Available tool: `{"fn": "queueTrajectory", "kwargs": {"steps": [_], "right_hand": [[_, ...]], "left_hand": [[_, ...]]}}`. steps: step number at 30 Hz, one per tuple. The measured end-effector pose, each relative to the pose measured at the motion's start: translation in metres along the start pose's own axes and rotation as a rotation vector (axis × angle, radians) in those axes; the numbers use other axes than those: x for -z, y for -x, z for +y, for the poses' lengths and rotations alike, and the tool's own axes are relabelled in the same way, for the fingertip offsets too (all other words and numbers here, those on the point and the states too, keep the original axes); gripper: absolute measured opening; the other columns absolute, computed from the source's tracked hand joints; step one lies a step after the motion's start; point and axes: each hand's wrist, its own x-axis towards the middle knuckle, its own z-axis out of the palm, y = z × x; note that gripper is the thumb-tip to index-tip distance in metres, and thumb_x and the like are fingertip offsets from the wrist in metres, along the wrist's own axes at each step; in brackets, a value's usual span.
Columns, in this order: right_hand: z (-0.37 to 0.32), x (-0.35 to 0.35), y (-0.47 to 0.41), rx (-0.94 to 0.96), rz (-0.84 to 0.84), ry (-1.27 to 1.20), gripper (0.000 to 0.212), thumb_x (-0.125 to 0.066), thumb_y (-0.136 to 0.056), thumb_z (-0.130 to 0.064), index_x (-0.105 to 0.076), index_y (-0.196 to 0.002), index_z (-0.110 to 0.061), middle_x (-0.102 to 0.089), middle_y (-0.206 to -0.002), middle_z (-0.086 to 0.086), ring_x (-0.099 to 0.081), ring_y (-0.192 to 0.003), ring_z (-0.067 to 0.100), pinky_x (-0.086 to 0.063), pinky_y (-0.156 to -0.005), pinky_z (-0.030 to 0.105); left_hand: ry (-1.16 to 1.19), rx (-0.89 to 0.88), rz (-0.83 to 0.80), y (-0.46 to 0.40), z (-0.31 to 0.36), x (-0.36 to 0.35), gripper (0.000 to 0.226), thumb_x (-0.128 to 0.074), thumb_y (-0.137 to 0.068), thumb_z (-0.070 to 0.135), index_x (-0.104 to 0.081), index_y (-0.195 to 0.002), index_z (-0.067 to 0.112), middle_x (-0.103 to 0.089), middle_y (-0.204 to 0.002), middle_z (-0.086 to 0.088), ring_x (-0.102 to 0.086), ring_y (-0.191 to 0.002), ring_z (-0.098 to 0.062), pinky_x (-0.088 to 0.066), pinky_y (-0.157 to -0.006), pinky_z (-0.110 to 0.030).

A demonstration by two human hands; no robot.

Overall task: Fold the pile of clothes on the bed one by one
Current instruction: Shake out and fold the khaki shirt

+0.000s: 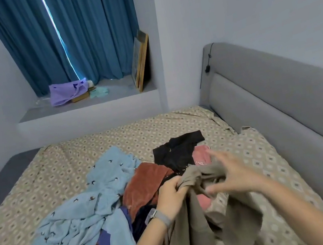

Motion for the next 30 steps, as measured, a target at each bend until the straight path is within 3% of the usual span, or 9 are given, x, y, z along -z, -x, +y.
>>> {"fn": "queueTrajectory", "kwargs": {"steps": [6, 8, 11, 14, 16, 19, 21, 25, 30], "right_hand": [[-0.03, -0.02, -0.005, 0.138, 0.072, -0.582, 0.032, -0.062, -0.089, 0.002, -0.066, -0.109, -0.024, -0.069, -0.104, -0.017, -0.061, -0.099, -0.011, -0.043, -0.088, 0.012], [-0.027, -0.009, -0.004, 0.067, 0.137, -0.862, 0.032, -0.057, -0.09, 0.007, -0.066, -0.106, -0.02, -0.074, -0.095, -0.014, -0.065, -0.092, -0.005, -0.046, -0.083, 0.014], [-0.023, -0.004, -0.006, -0.039, 0.078, -1.271, 0.027, -0.066, -0.077, -0.007, -0.064, -0.103, -0.01, -0.075, -0.087, 0.0, -0.071, -0.081, 0.011, -0.056, -0.071, 0.023], [-0.03, -0.004, -0.01, -0.123, 0.086, -1.466, 0.027, -0.06, -0.083, -0.014, -0.063, -0.109, -0.008, -0.074, -0.097, 0.009, -0.072, -0.083, 0.017, -0.06, -0.075, 0.031], [-0.037, -0.003, -0.011, -0.136, 0.083, -1.532, 0.022, -0.052, -0.091, -0.011, -0.063, -0.109, -0.006, -0.074, -0.097, 0.012, -0.072, -0.082, 0.019, -0.059, -0.076, 0.033], [-0.046, 0.0, -0.009, -0.104, 0.026, -1.592, 0.048, -0.079, -0.072, -0.021, -0.062, -0.114, -0.002, -0.074, -0.092, 0.014, -0.073, -0.08, 0.022, -0.061, -0.069, 0.034], [-0.048, 0.005, -0.008, -0.103, -0.045, -1.64, 0.093, -0.1, -0.036, -0.031, -0.064, -0.117, -0.002, -0.071, -0.104, 0.019, -0.072, -0.088, 0.027, -0.06, -0.07, 0.037], [-0.048, 0.026, -0.001, -0.031, -0.11, -1.761, 0.077, -0.101, -0.024, -0.032, -0.078, -0.092, -0.003, -0.072, -0.103, 0.019, -0.073, -0.089, 0.026, -0.06, -0.067, 0.037], [-0.02, 0.052, 0.004, 0.036, 0.126, -1.768, 0.043, -0.083, -0.043, -0.033, -0.081, -0.08, -0.011, -0.075, -0.095, 0.009, -0.073, -0.084, 0.017, -0.06, -0.063, 0.03]], "left_hand": [[0.486, -0.194, 0.043, -0.003, 0.086, 0.018, 0.022, -0.07, -0.072, 0.015, -0.06, -0.092, 0.015, -0.061, -0.086, 0.008, -0.057, -0.079, -0.003, -0.046, -0.074, -0.016], [0.612, -0.065, 0.115, -0.006, 0.075, 0.033, 0.033, -0.071, -0.081, 0.012, -0.058, -0.112, 0.013, -0.059, -0.107, 0.0, -0.059, -0.093, -0.005, -0.047, -0.081, -0.015], [0.174, 0.326, 0.218, -0.005, 0.008, 0.035, 0.036, -0.063, -0.087, 0.012, -0.055, -0.123, 0.015, -0.051, -0.121, -0.004, -0.056, -0.096, -0.01, -0.044, -0.083, -0.017], [-0.065, 0.662, -0.033, 0.022, -0.04, 0.015, 0.017, -0.042, -0.091, 0.001, -0.058, -0.093, -0.004, -0.064, -0.109, -0.027, -0.056, -0.075, -0.026, -0.049, -0.074, -0.039], [-0.041, 0.726, -0.337, 0.04, -0.045, -0.004, 0.024, -0.038, -0.094, -0.001, -0.054, -0.077, 0.002, -0.067, -0.073, -0.007, -0.051, -0.061, -0.017, -0.046, -0.057, -0.024], [0.107, 0.774, -0.579, 0.051, -0.051, -0.028, 0.03, -0.064, -0.088, 0.023, -0.058, -0.113, 0.007, -0.06, -0.09, 0.006, -0.055, -0.078, -0.002, -0.046, -0.069, -0.006], [0.362, 0.779, -0.535, 0.045, -0.067, -0.04, 0.086, -0.076, -0.078, 0.046, -0.028, -0.145, 0.024, -0.052, -0.13, 0.011, -0.055, -0.112, -0.005, -0.05, -0.092, -0.019], [0.469, 0.502, -0.48, 0.029, -0.047, -0.044, 0.046, -0.061, -0.094, 0.022, -0.033, -0.128, 0.036, -0.051, -0.127, 0.017, -0.054, -0.106, 0.008, -0.048, -0.085, -0.014], [0.531, 0.369, 0.062, 0.008, -0.048, -0.029, 0.02, -0.07, -0.085, 0.019, -0.064, -0.104, 0.017, -0.067, -0.112, -0.015, -0.063, -0.107, -0.027, -0.05, -0.093, -0.034]]}}
